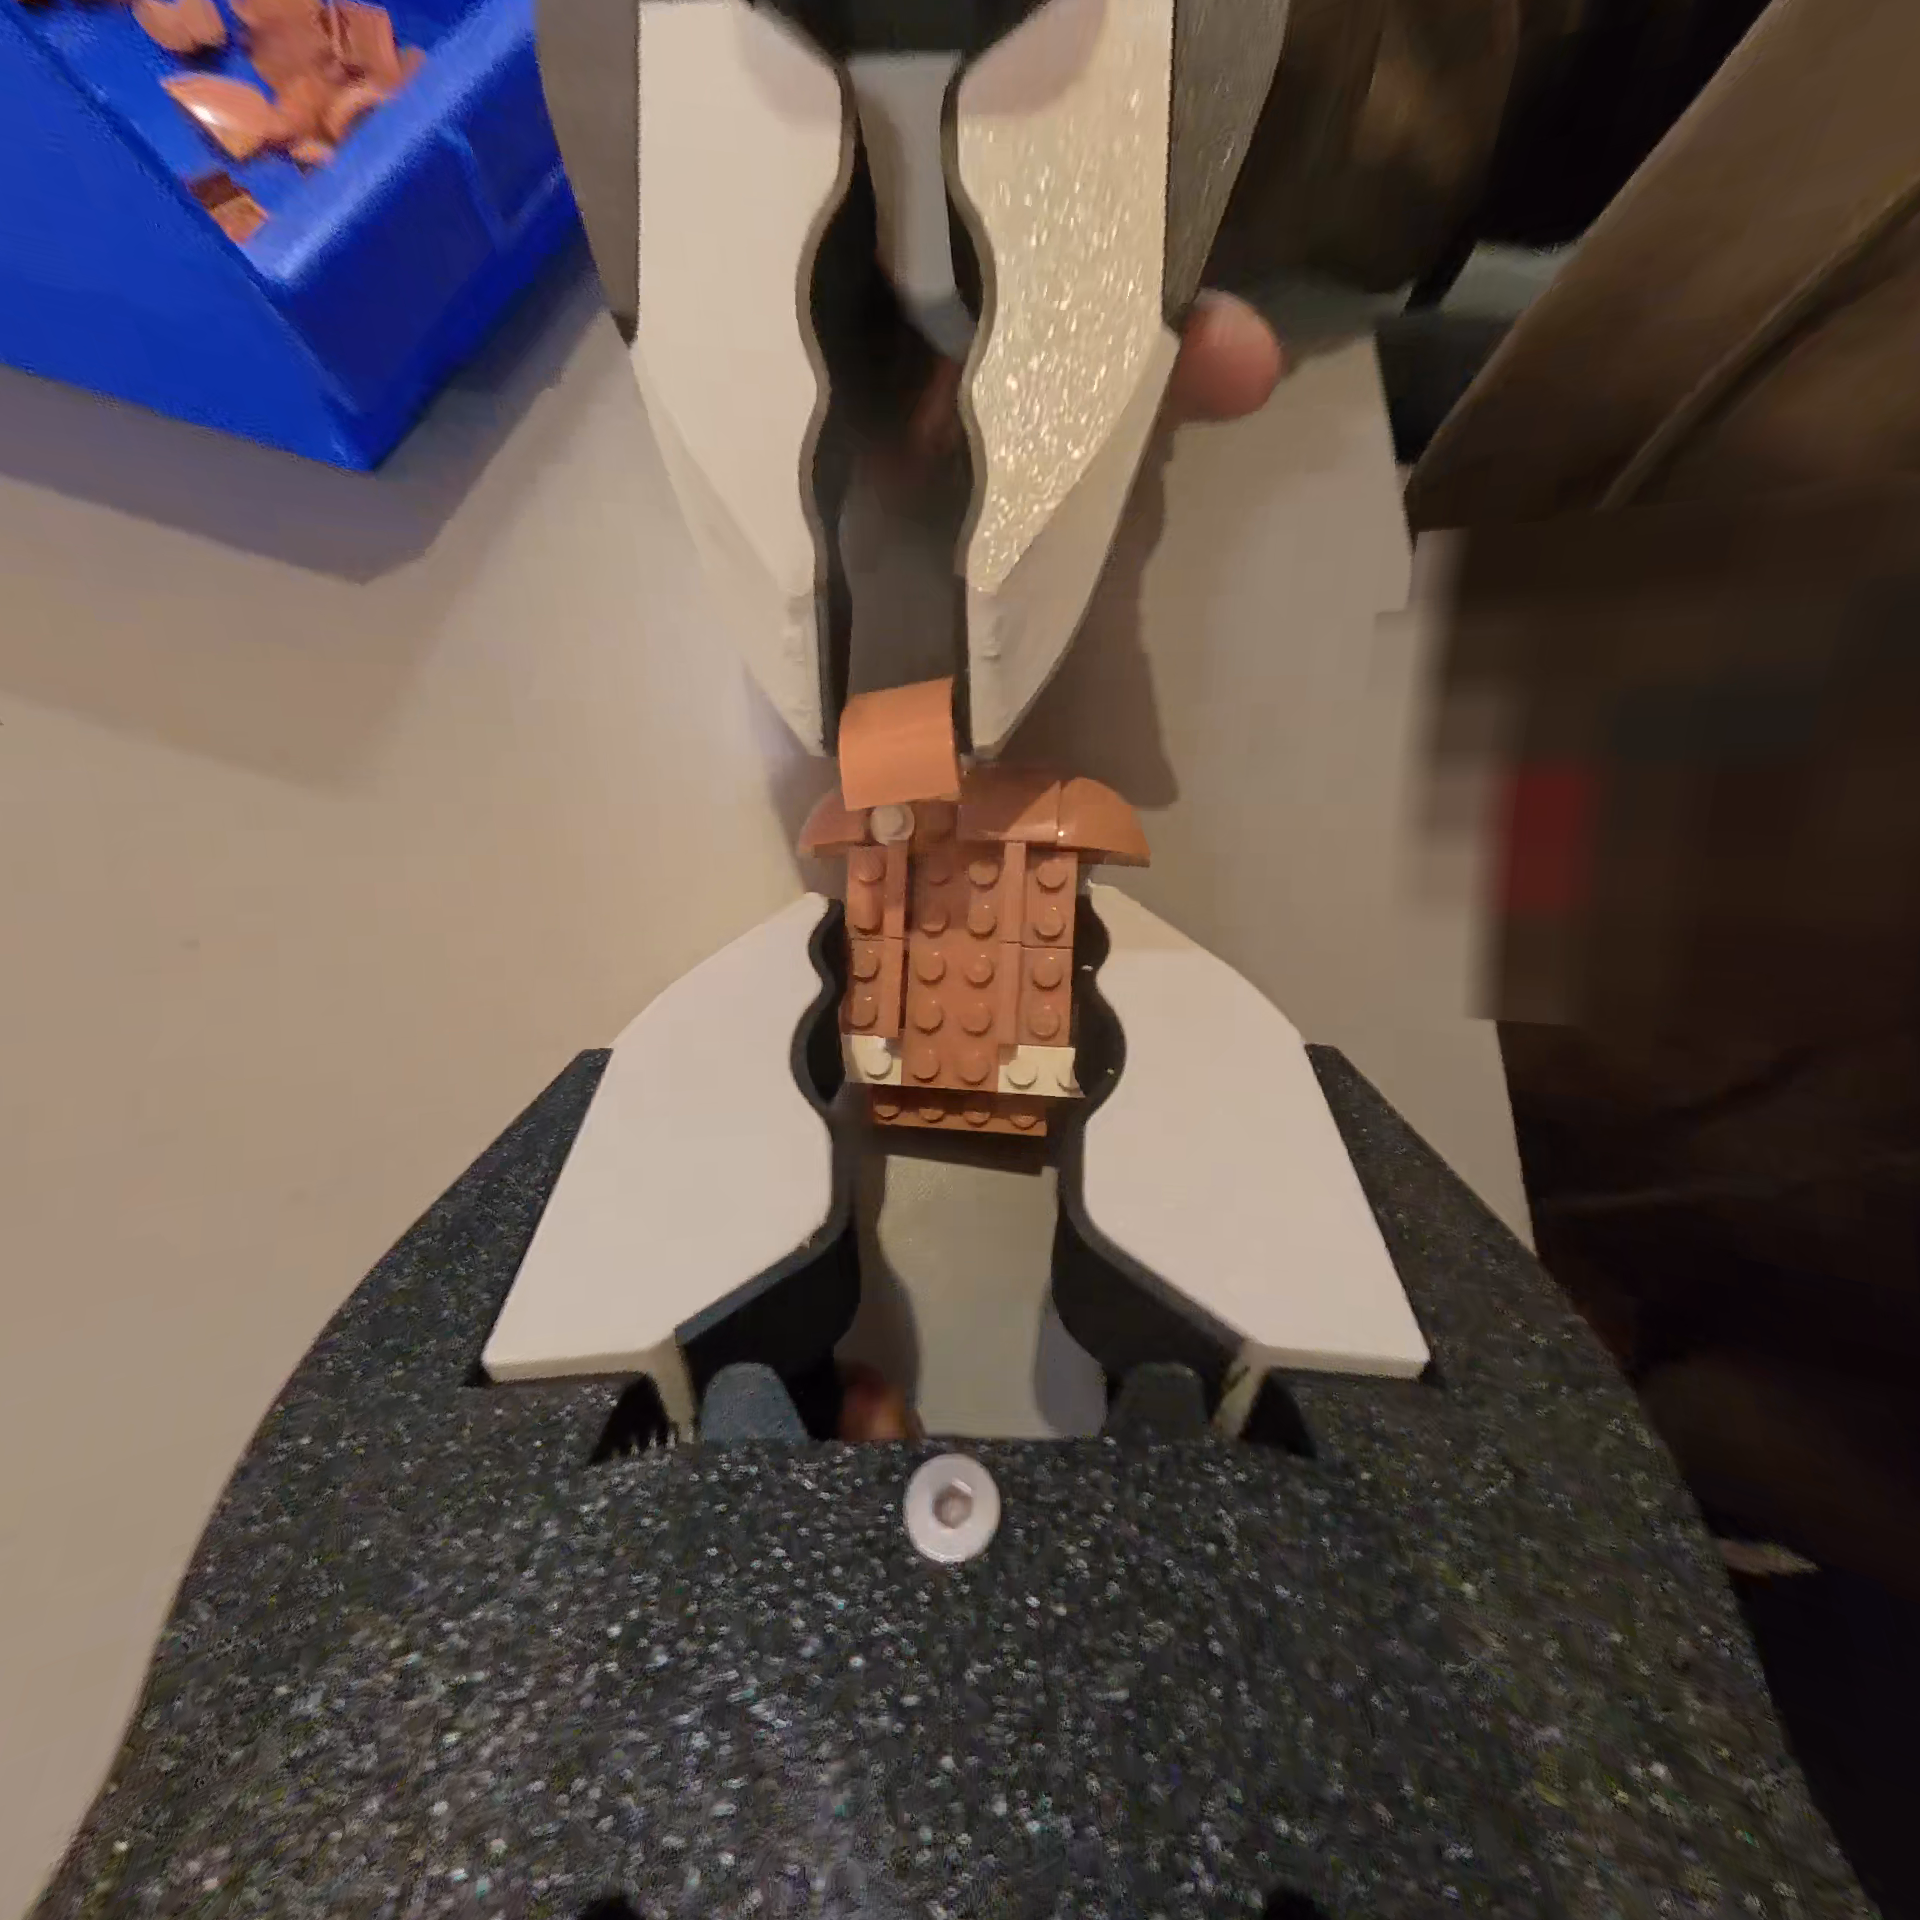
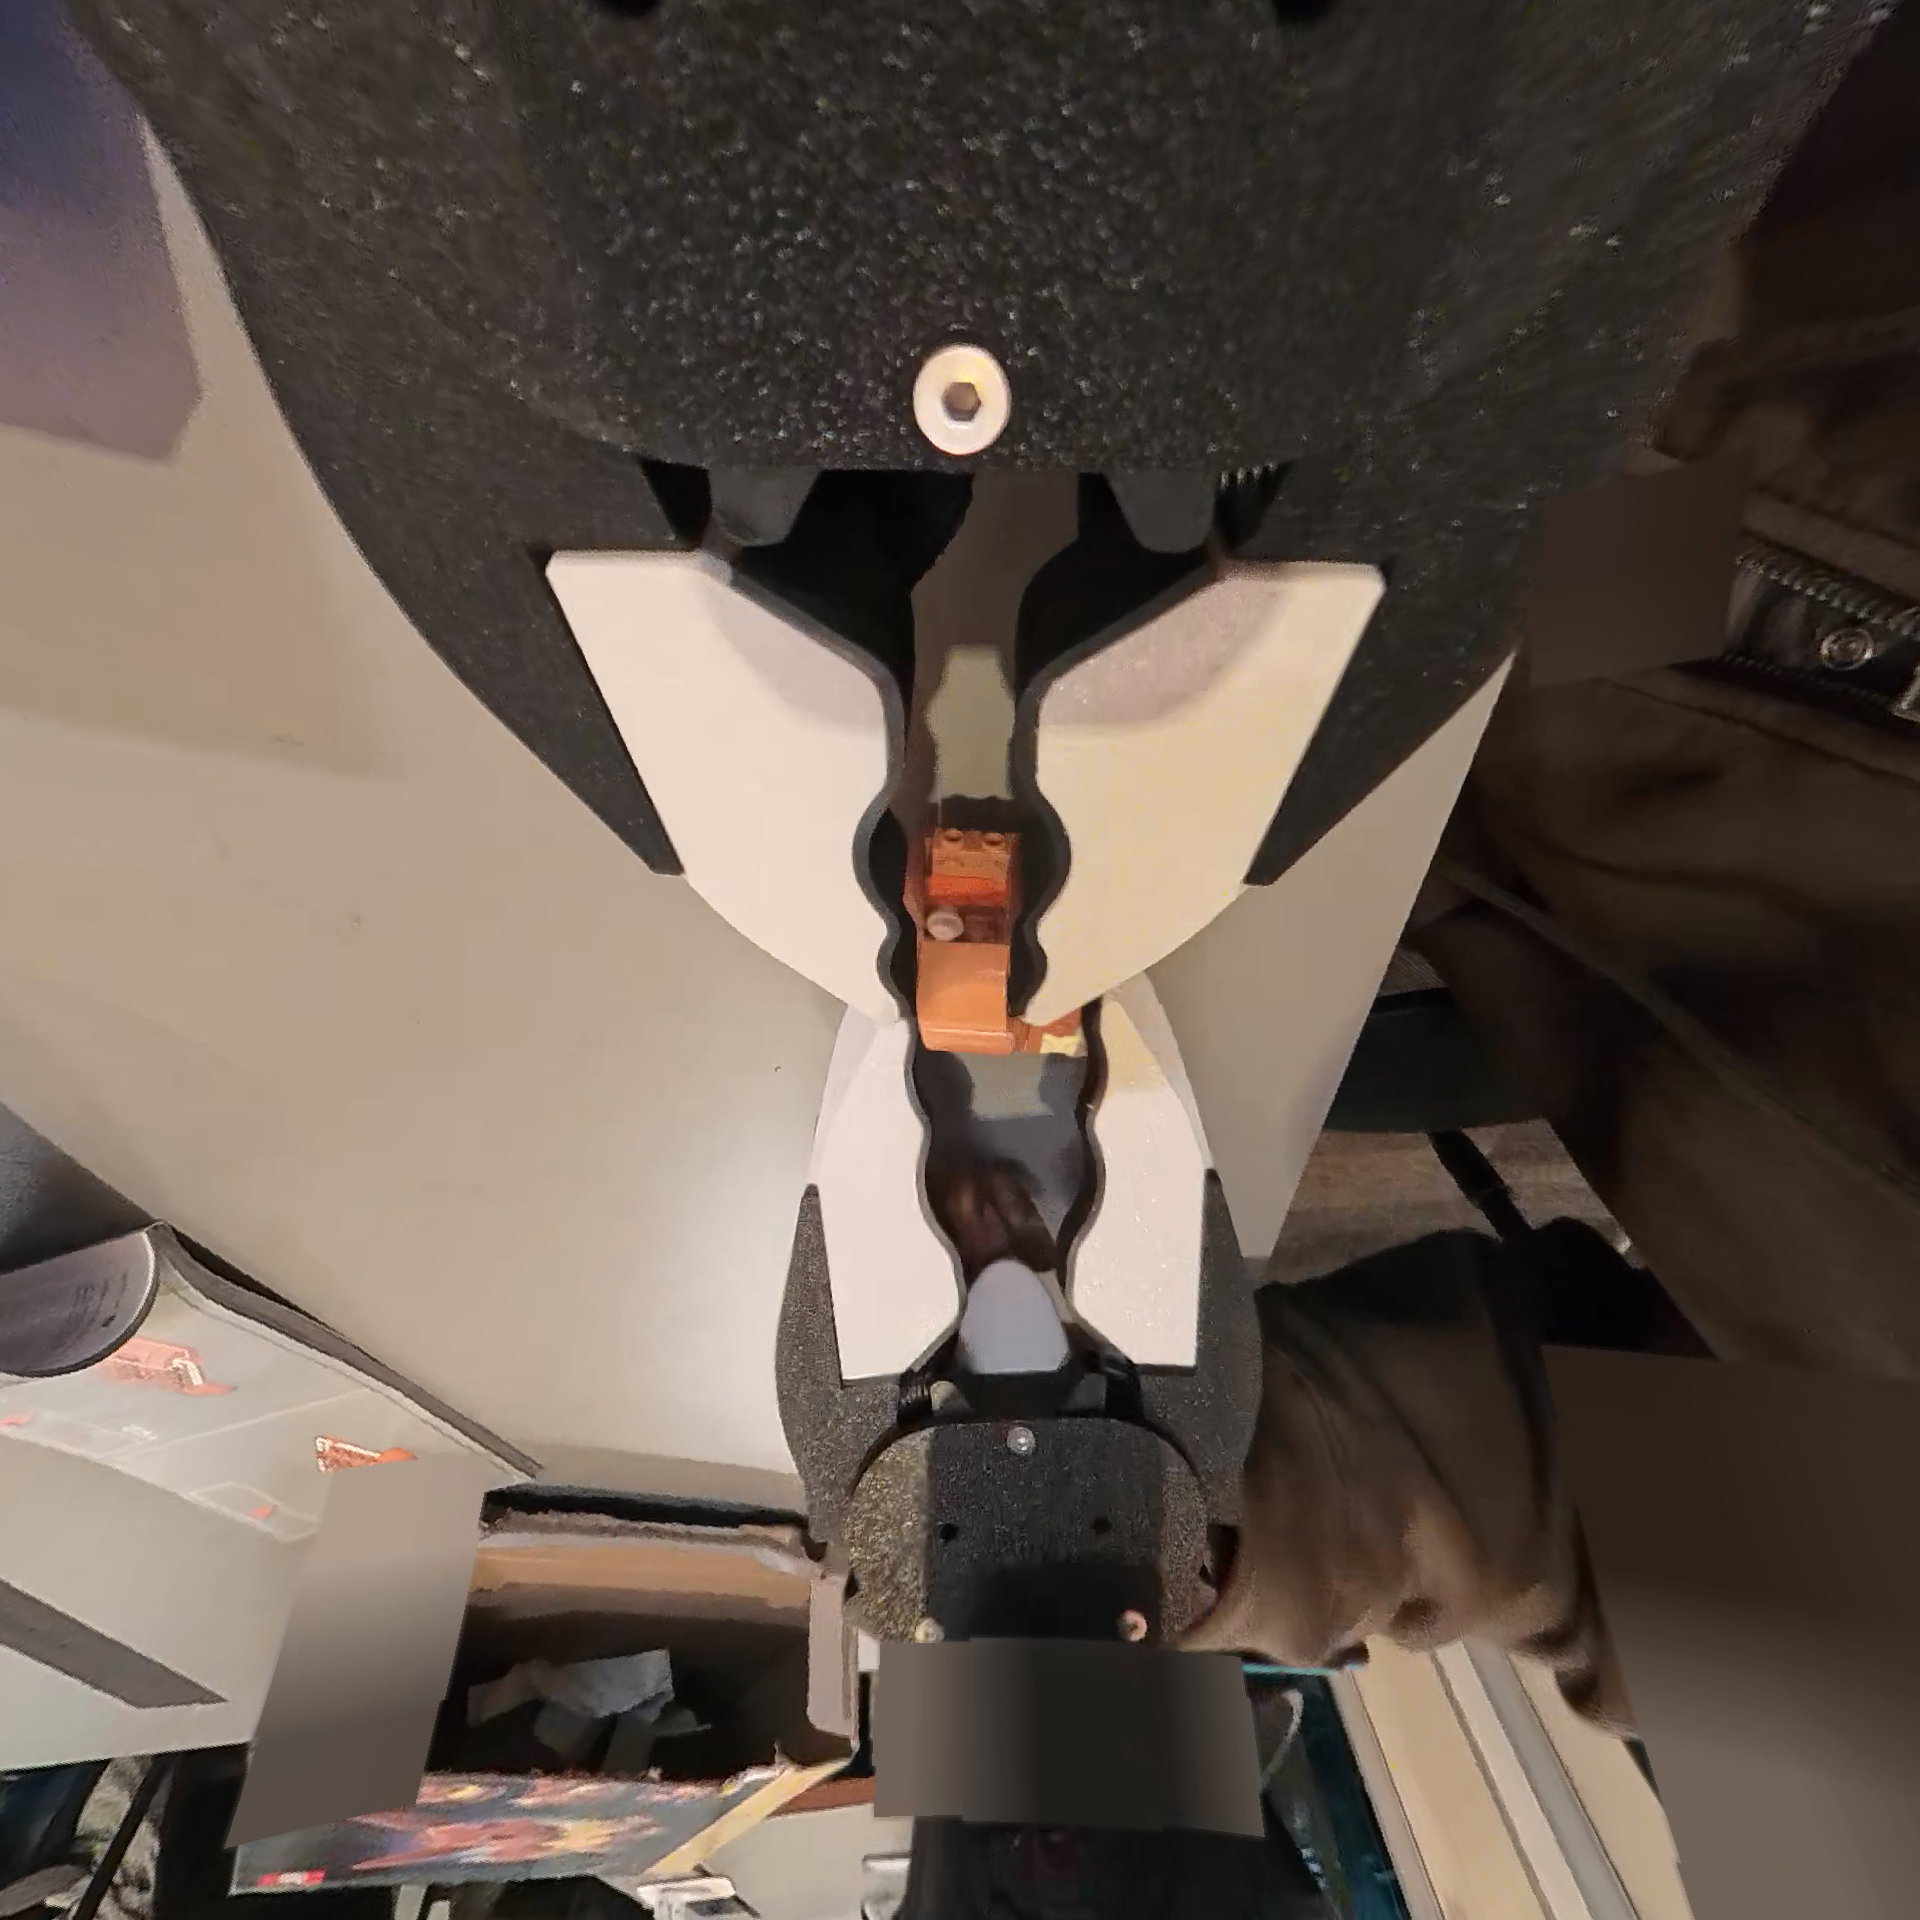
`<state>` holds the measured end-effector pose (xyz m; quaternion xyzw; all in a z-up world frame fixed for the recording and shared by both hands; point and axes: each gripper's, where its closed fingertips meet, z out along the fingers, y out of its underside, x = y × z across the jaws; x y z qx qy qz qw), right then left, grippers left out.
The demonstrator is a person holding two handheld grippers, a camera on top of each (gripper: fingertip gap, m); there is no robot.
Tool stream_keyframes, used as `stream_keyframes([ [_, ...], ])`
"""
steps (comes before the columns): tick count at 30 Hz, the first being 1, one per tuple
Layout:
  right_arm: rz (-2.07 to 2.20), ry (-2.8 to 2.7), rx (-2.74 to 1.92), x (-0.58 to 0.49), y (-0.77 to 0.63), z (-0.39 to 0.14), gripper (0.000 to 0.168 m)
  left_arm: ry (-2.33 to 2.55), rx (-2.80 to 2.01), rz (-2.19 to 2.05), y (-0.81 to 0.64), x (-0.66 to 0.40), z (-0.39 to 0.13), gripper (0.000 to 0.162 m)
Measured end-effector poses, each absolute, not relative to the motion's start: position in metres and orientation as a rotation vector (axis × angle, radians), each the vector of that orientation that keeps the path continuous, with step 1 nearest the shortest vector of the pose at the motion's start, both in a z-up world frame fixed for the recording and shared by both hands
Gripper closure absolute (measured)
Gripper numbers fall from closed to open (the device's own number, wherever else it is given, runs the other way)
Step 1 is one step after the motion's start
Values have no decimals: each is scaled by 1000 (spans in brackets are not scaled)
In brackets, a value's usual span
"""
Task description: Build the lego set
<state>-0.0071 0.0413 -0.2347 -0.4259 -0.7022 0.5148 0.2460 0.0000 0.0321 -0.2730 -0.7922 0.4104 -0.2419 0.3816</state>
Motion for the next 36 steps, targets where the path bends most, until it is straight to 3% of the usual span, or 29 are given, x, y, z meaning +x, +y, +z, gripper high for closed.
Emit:
stream_keyframes([
  [25, 1561, -1868, -1175, -3, 40, -221, 145, 931, -1839, -739, 33, 3, -247, 120],
  [36, 1435, -1878, -929, 12, 39, -206, 140, 912, -1805, -777, 31, 3, -239, 120],
])
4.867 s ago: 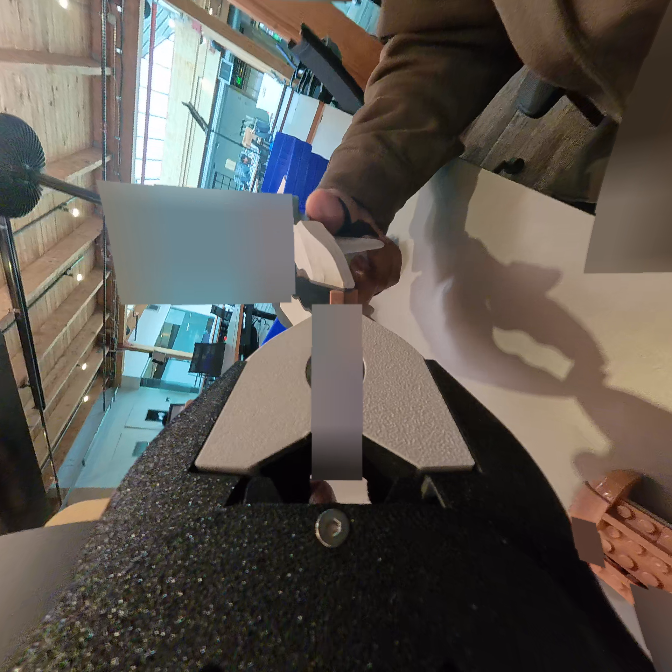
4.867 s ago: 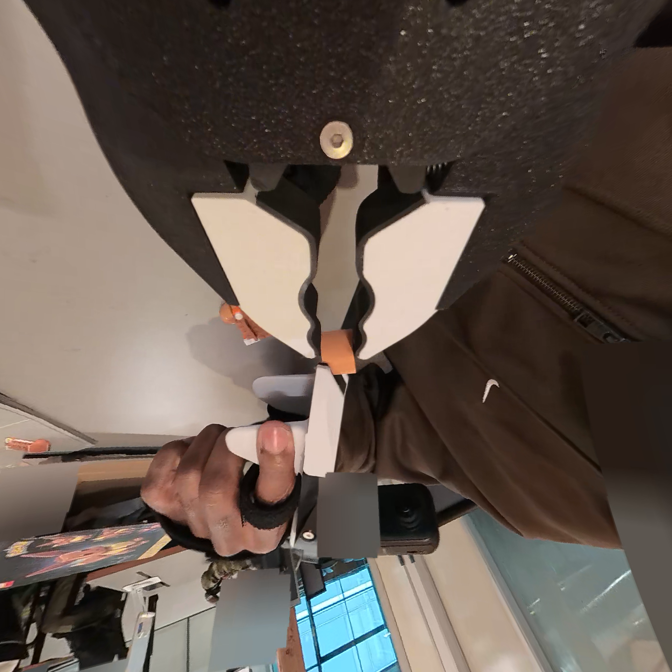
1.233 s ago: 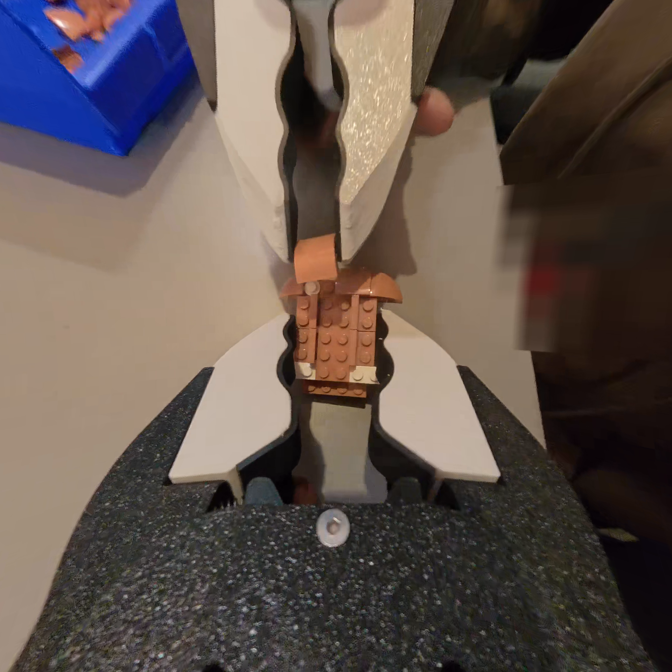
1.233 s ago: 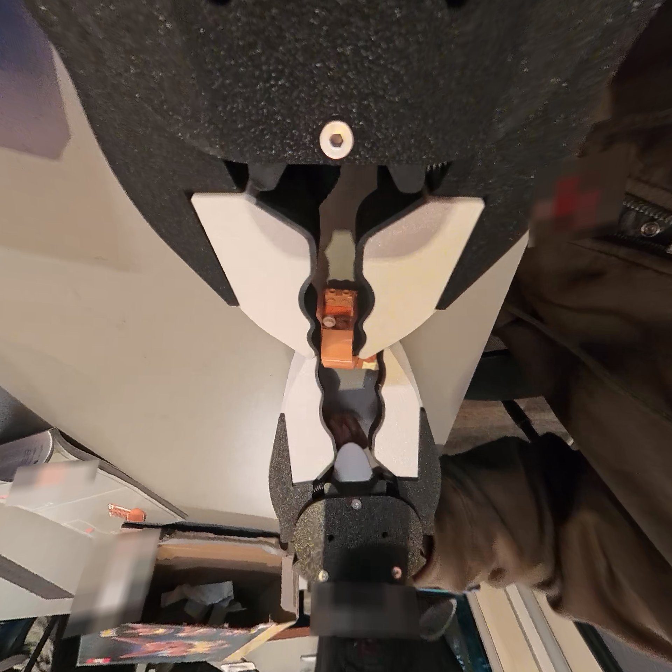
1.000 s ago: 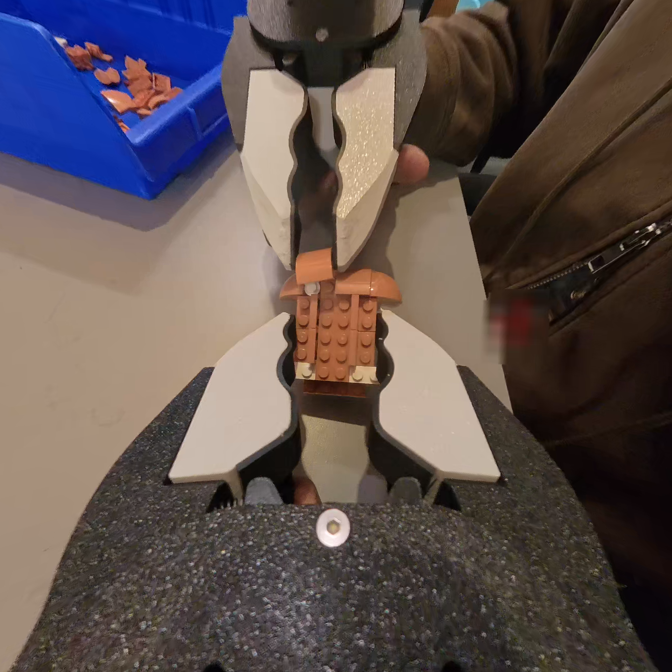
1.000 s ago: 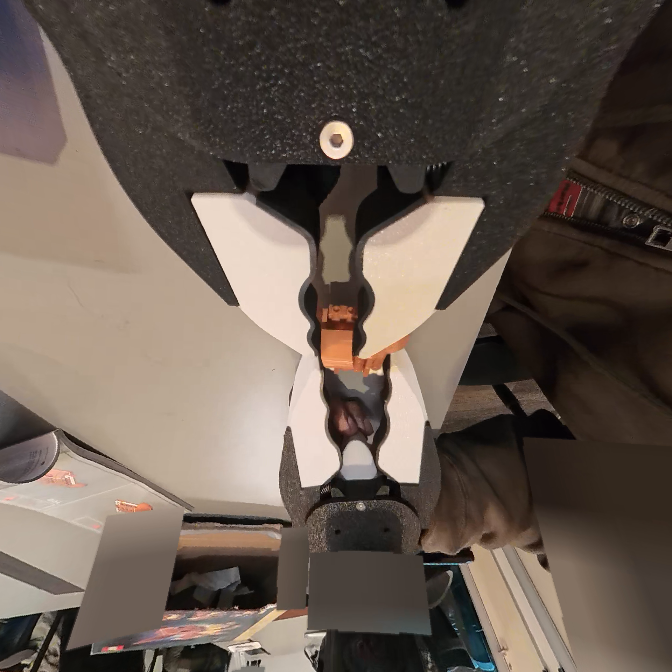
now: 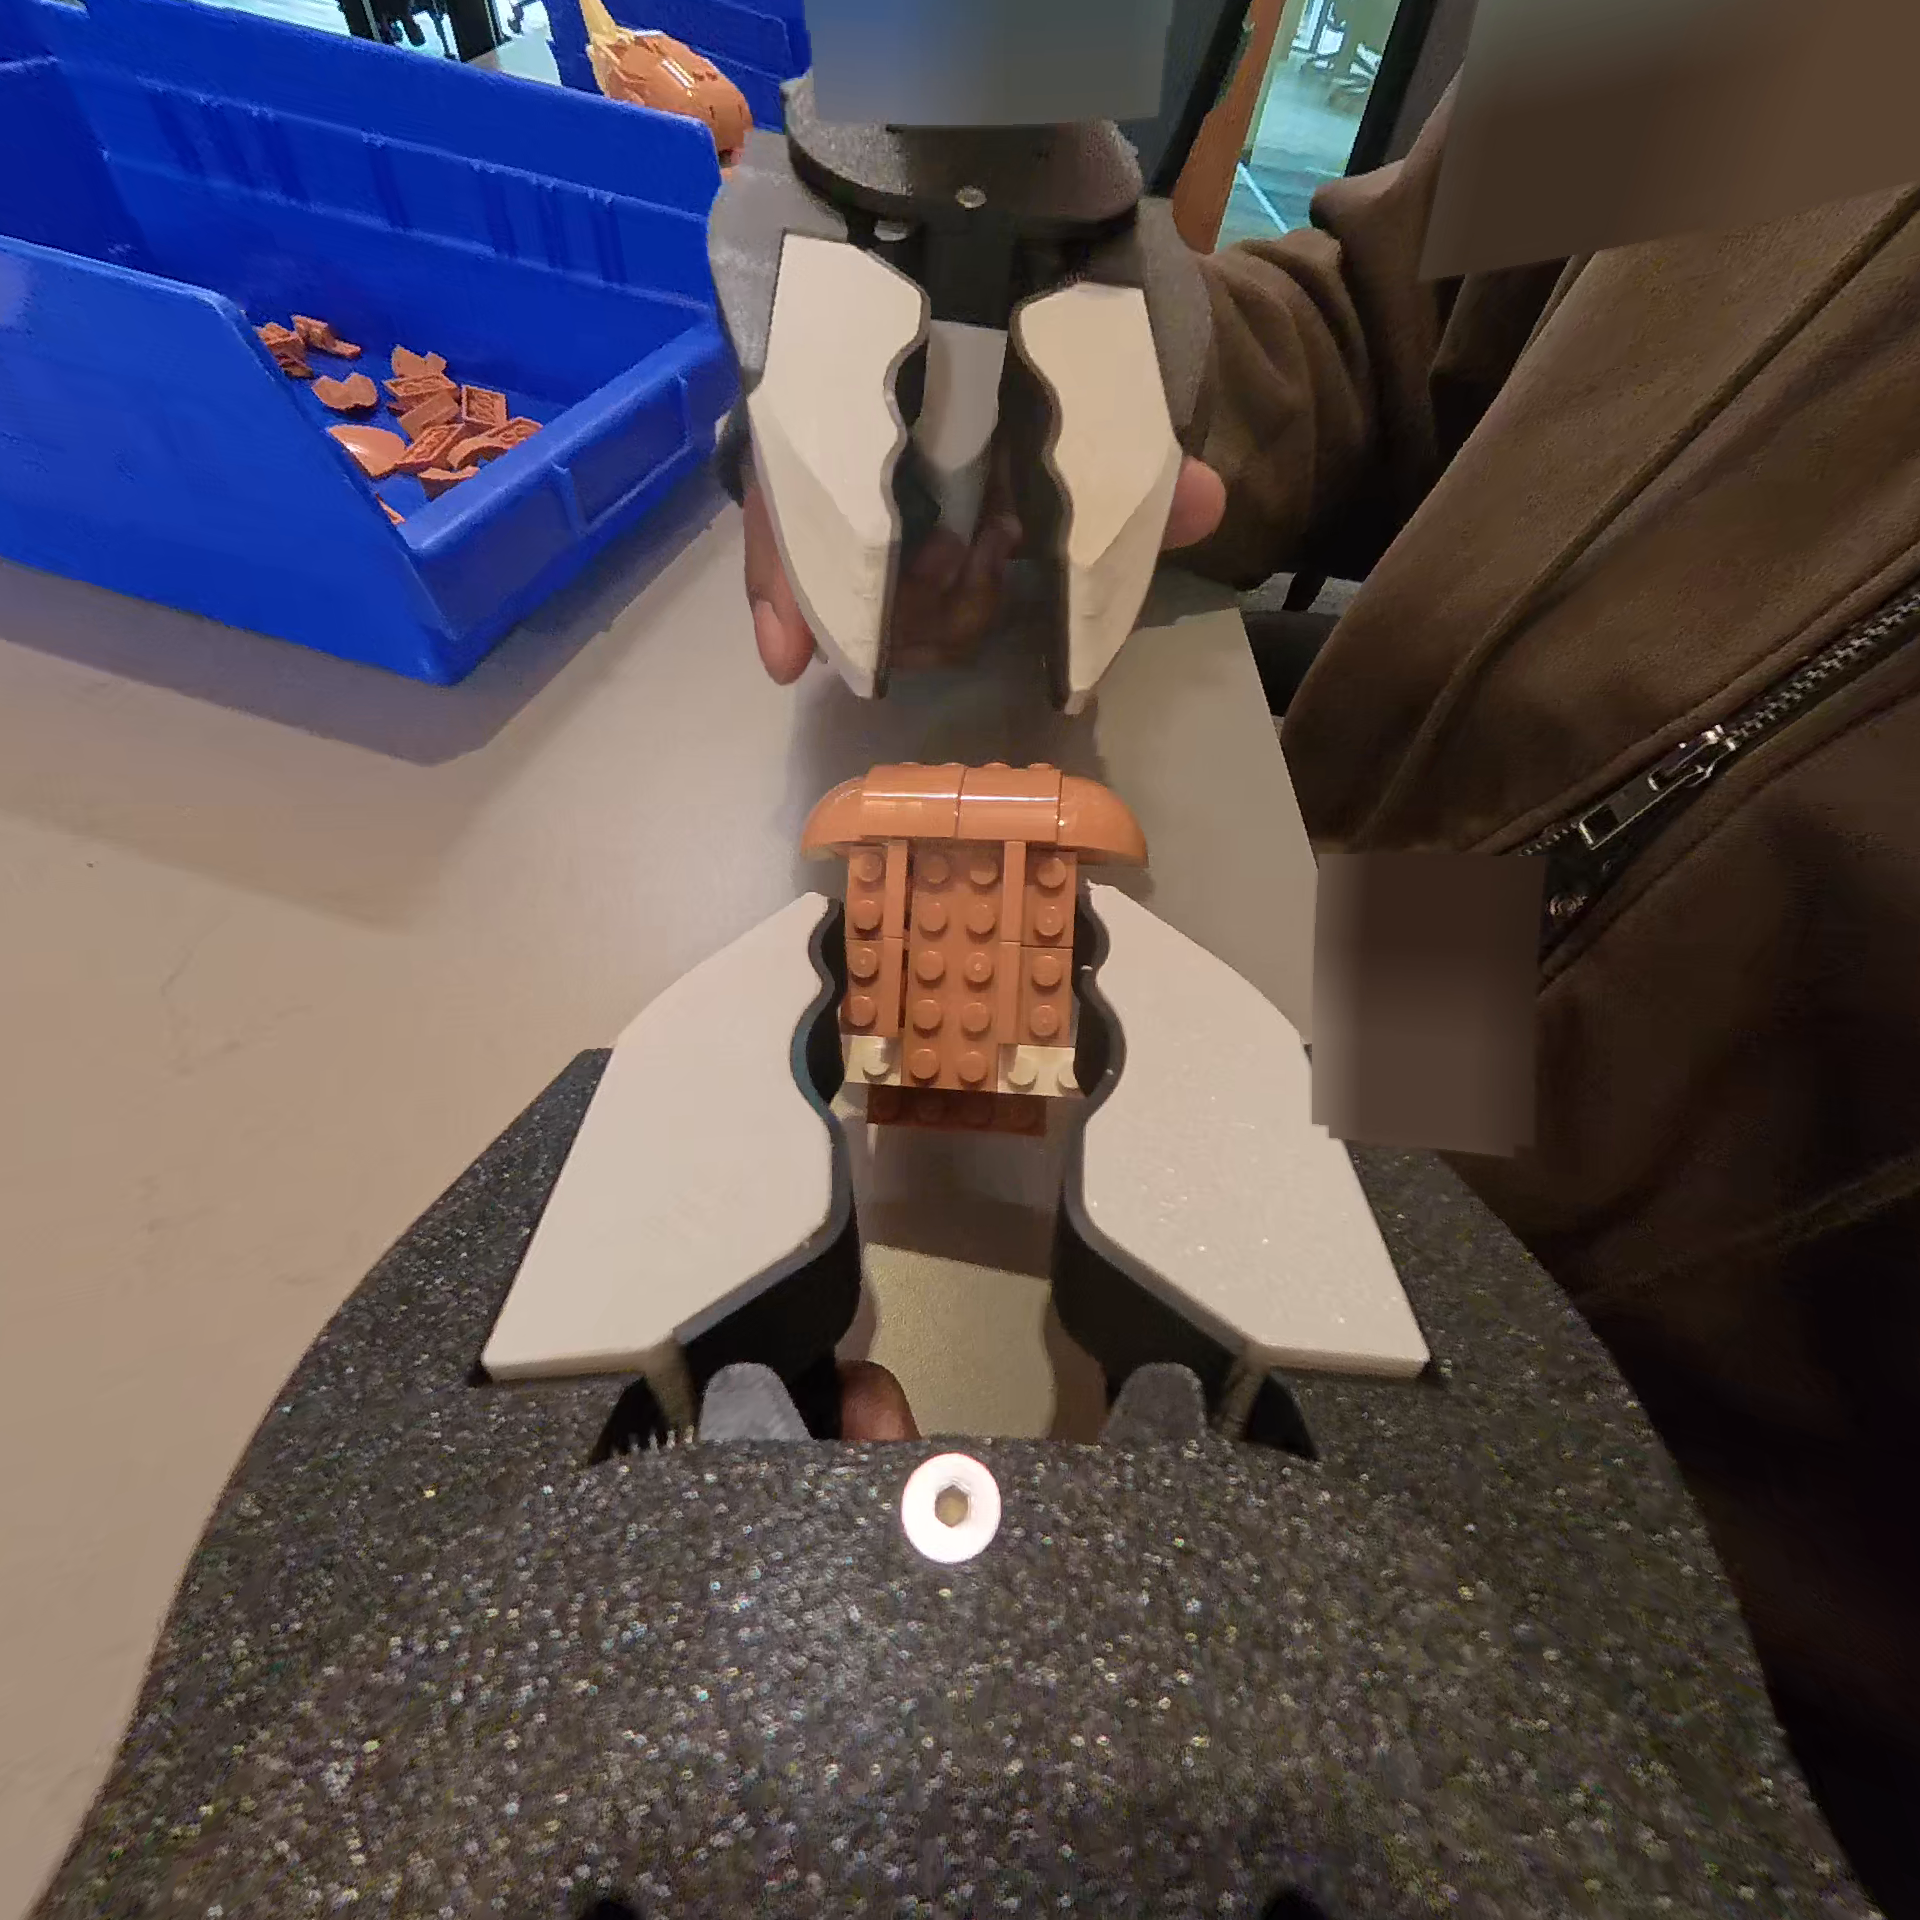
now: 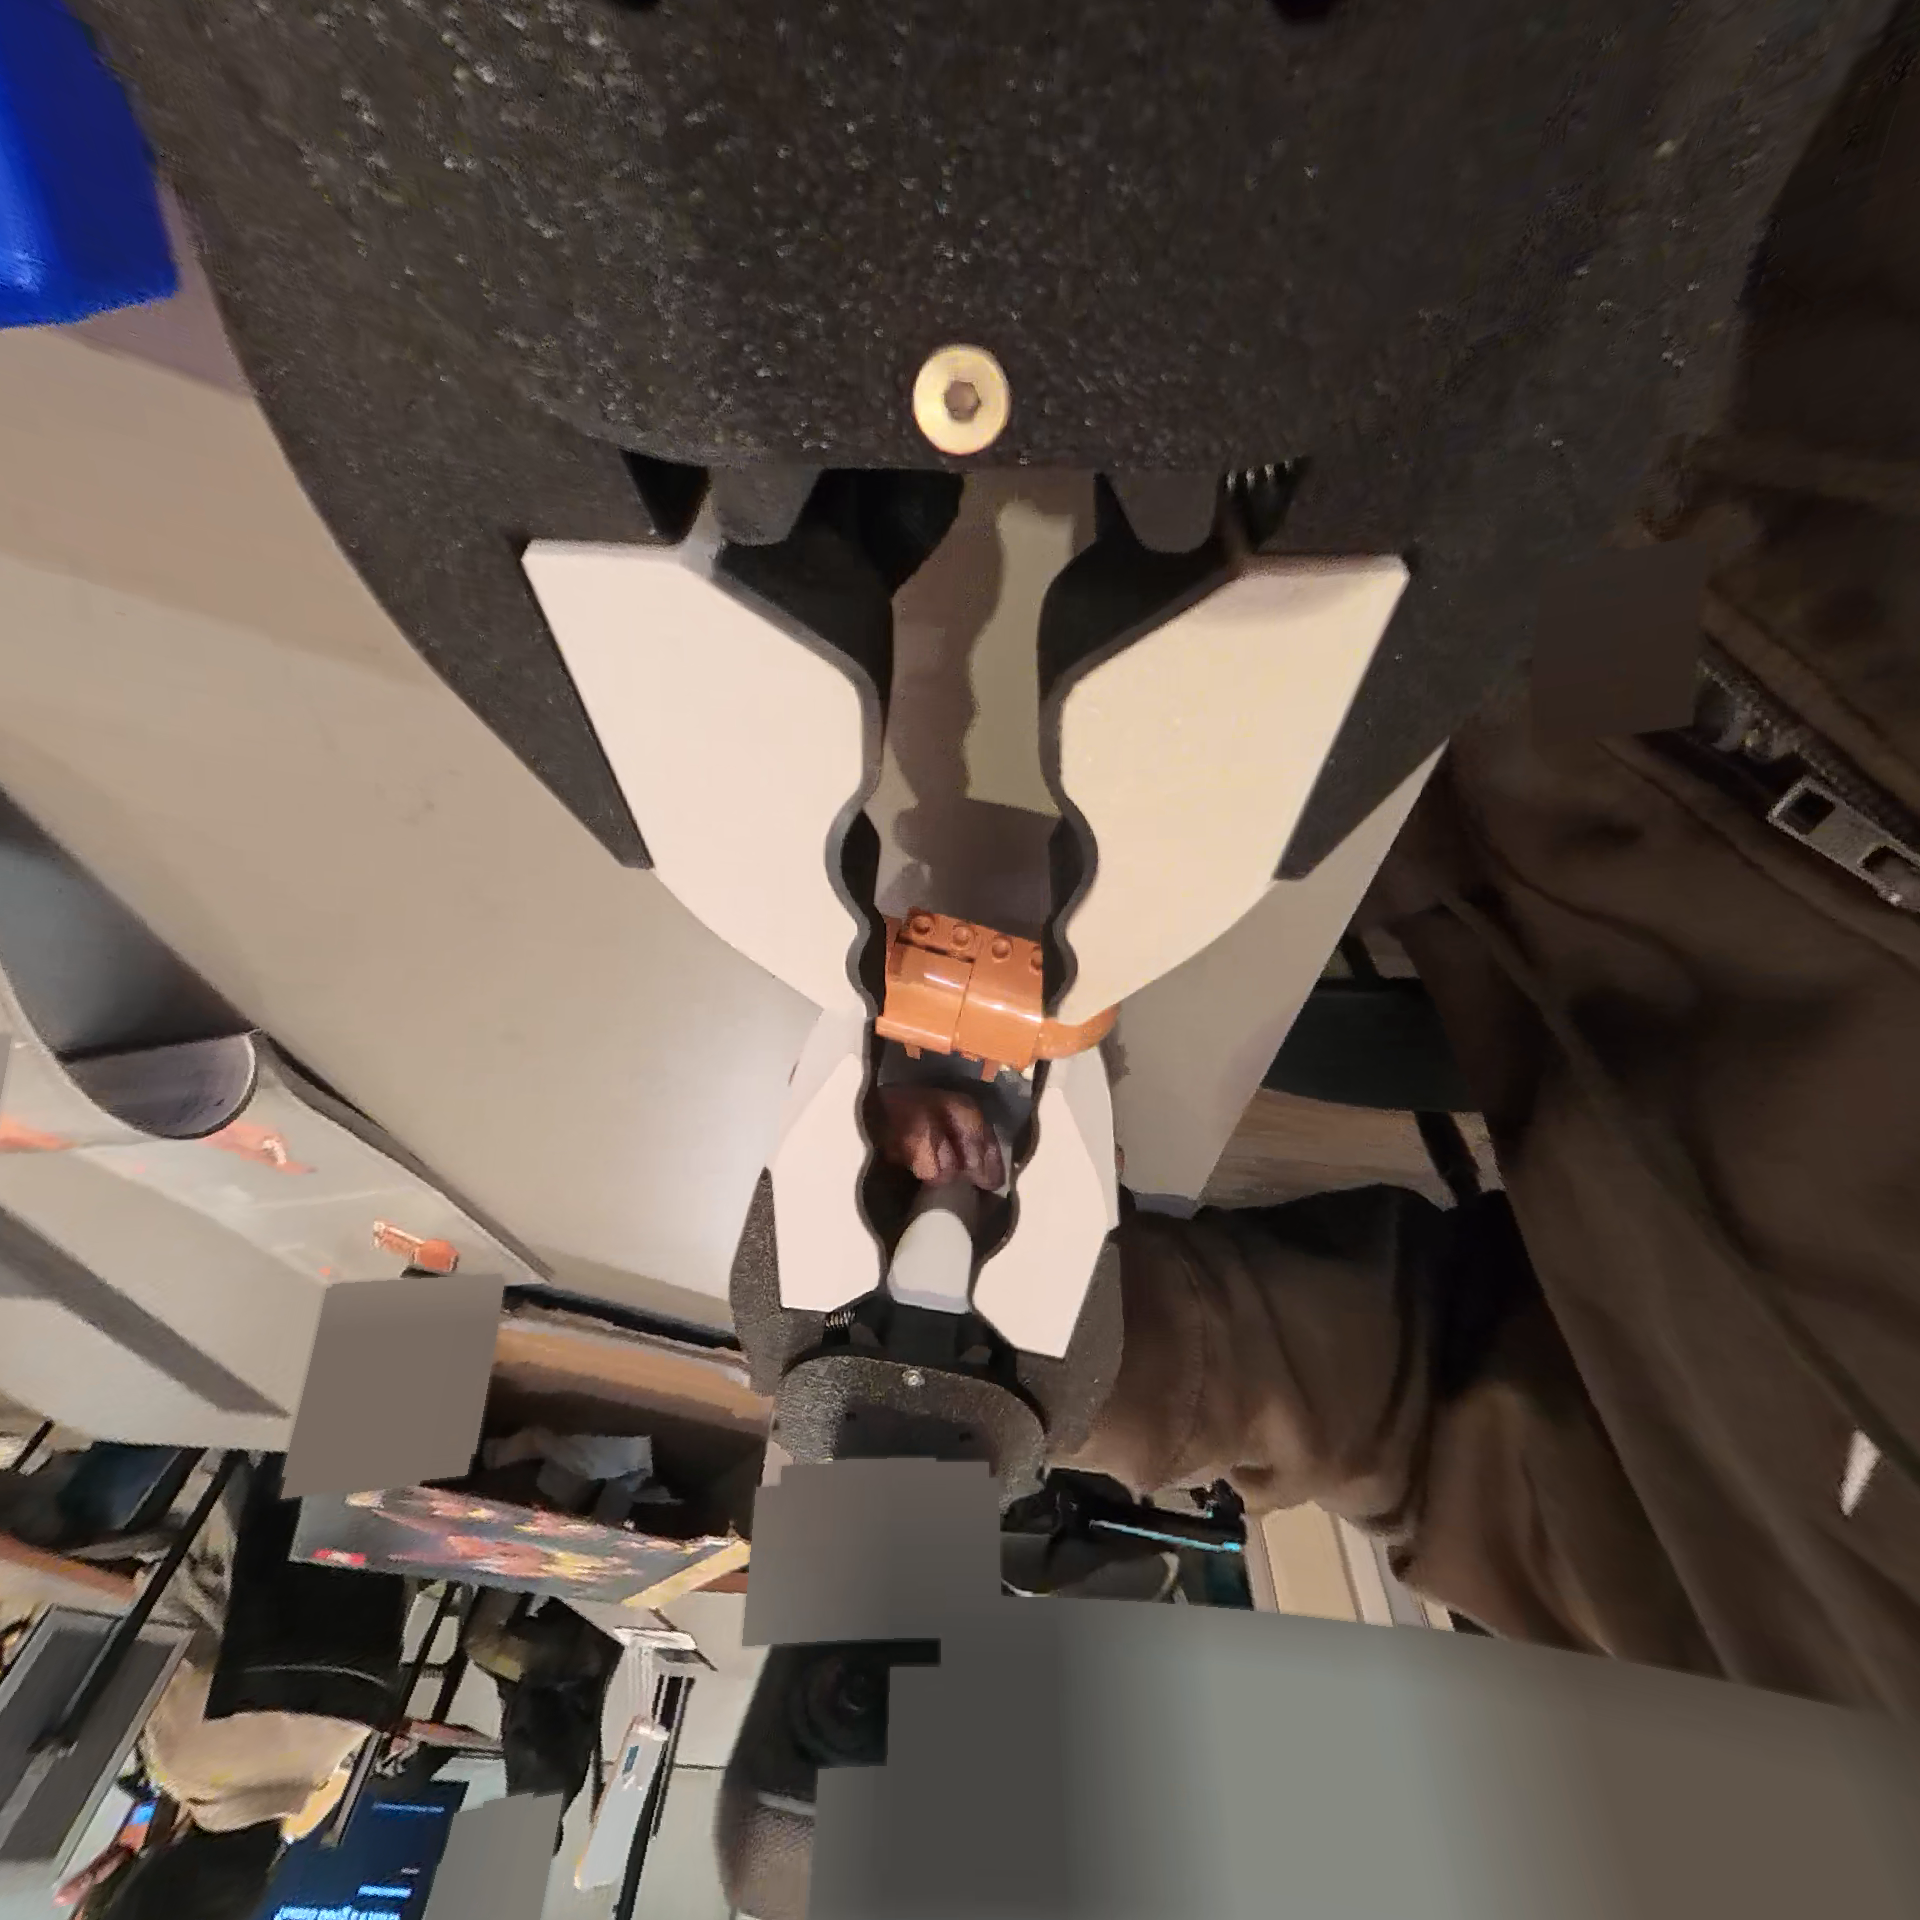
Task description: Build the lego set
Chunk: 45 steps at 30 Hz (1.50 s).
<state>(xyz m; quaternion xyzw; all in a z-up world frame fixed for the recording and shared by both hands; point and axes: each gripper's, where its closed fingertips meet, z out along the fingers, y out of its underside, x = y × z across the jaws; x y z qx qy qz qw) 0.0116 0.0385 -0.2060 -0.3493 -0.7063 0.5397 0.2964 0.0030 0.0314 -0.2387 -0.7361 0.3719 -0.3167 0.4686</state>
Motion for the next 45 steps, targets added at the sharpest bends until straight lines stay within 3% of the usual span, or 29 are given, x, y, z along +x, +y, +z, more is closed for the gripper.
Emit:
stream_keyframes([
  [6, 1229, -1934, -740, 17, 36, -213, 137, 953, -1813, -767, 29, 5, -239, 120],
  [18, 459, -1875, -225, 3, 35, -229, 112, 1043, -1837, -789, 21, 9, -231, 120],
  [25, 466, -1801, -162, 5, 27, -215, 124, 1048, -1849, -831, 19, 12, -230, 120],
  [30, 451, -1819, -131, 7, 25, -220, 143, 1048, -1858, -848, 19, 13, -230, 120],
  [45, 365, -1802, -119, 7, 27, -218, 144, 1026, -1834, -871, 21, 12, -226, 120],
])
